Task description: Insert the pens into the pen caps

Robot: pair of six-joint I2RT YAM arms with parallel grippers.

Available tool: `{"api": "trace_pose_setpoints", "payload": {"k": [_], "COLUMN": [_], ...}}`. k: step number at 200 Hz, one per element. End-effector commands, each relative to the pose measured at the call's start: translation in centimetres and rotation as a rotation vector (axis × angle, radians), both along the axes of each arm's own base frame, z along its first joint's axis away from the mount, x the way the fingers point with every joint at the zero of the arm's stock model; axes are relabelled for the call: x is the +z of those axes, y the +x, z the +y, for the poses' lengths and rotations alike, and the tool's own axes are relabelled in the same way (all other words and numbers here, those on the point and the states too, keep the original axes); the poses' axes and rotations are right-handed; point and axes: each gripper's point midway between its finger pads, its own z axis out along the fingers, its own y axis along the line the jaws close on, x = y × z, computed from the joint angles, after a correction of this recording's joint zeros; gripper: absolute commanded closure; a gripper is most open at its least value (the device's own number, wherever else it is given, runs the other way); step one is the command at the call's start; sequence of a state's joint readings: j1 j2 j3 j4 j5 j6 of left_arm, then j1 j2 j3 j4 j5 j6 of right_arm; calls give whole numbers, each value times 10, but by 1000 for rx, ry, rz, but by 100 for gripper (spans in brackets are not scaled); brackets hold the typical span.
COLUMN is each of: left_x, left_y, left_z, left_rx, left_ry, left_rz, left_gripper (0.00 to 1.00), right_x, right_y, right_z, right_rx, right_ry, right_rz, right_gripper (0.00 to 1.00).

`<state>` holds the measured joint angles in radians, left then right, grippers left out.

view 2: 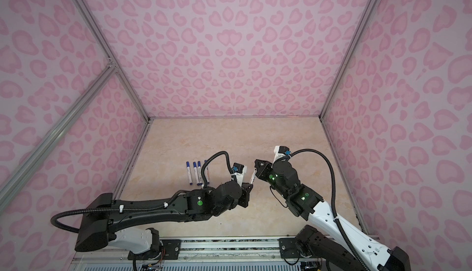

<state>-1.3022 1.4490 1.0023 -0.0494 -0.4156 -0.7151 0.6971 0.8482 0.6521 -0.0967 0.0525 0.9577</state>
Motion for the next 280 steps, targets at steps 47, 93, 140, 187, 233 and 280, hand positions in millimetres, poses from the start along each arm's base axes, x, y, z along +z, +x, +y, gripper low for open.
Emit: {"api": "trace_pose_setpoints", "payload": {"k": [47, 93, 140, 187, 233, 280], "left_x": [13, 18, 15, 16, 25, 27], "left_y": [3, 6, 16, 26, 32, 32], "left_z": [3, 7, 12, 23, 35, 44], "left_rx": [16, 26, 49, 79, 85, 78], "left_ry": [-43, -50, -52, -66, -98, -123], "left_rz": [-15, -24, -21, -21, -27, -25], "left_gripper": [97, 97, 97, 97, 97, 97], "right_x": [-2, -3, -1, -2, -7, 5], "right_y": [-2, -5, -10, -13, -12, -14], "right_z": [1, 7, 21, 29, 32, 38], "right_rx": [-7, 10, 55, 73, 83, 140], "right_ry": [2, 4, 32, 52, 36, 94], "right_rz": [-3, -2, -5, -5, -3, -53], "right_gripper": [91, 91, 92, 91, 89, 87]}}
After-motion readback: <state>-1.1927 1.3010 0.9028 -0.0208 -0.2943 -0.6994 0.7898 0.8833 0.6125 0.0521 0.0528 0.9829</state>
